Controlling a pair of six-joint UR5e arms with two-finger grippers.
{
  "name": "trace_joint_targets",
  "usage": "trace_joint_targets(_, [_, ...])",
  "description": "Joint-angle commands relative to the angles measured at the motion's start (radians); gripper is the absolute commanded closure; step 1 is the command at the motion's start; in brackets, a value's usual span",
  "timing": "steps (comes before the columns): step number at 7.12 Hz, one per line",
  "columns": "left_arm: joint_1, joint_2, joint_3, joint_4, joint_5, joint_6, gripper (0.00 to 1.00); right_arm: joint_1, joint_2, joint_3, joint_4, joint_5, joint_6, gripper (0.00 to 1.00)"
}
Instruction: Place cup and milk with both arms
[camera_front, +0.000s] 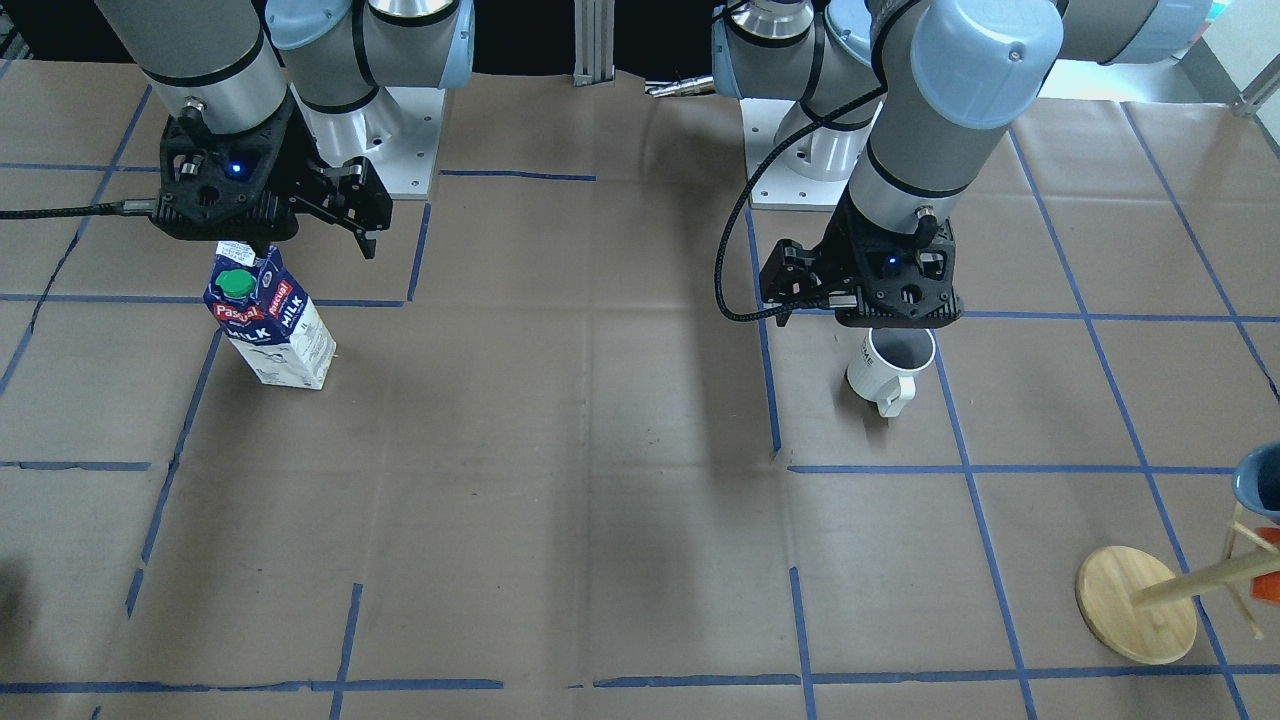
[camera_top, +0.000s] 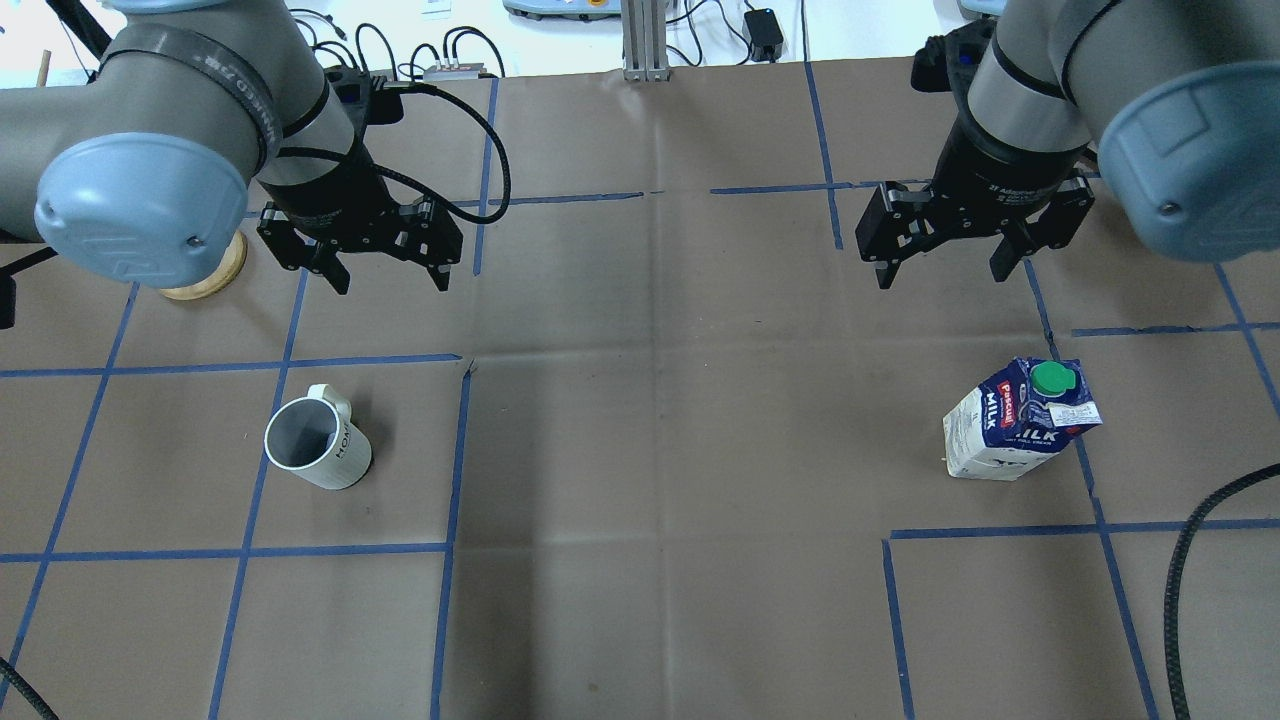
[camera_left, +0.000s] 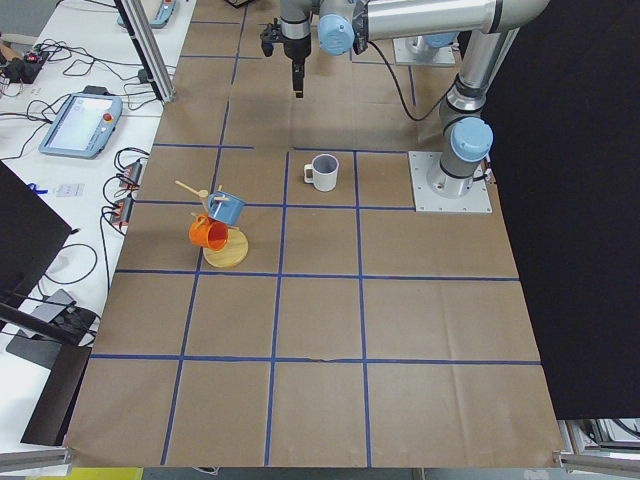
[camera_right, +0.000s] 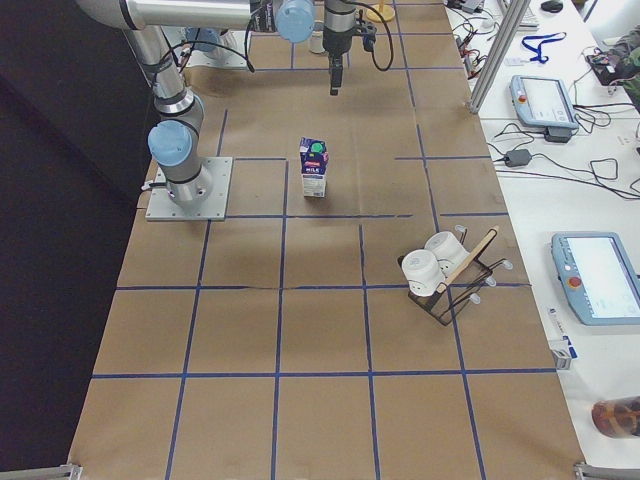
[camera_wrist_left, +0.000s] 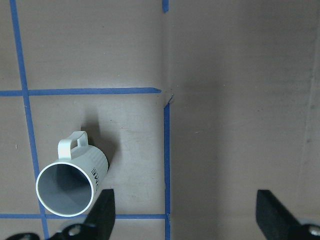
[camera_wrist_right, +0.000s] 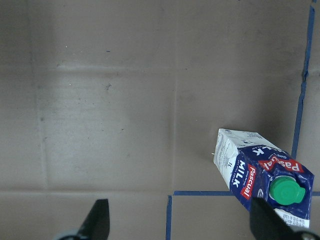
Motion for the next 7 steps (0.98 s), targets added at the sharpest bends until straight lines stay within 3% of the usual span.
trace_joint_targets(1, [0.001, -0.009, 0.001, 0.010, 0.000, 0.005, 0.00, -0.003, 0.000, 0.021, -0.002, -0.005, -0.049, 0.00])
trace_joint_targets(7, [-0.008, 0.033, -0.009, -0.007, 0.005, -0.004, 0.00, -0.008, -0.005, 0.029, -0.032, -0.002, -0.061, 0.00])
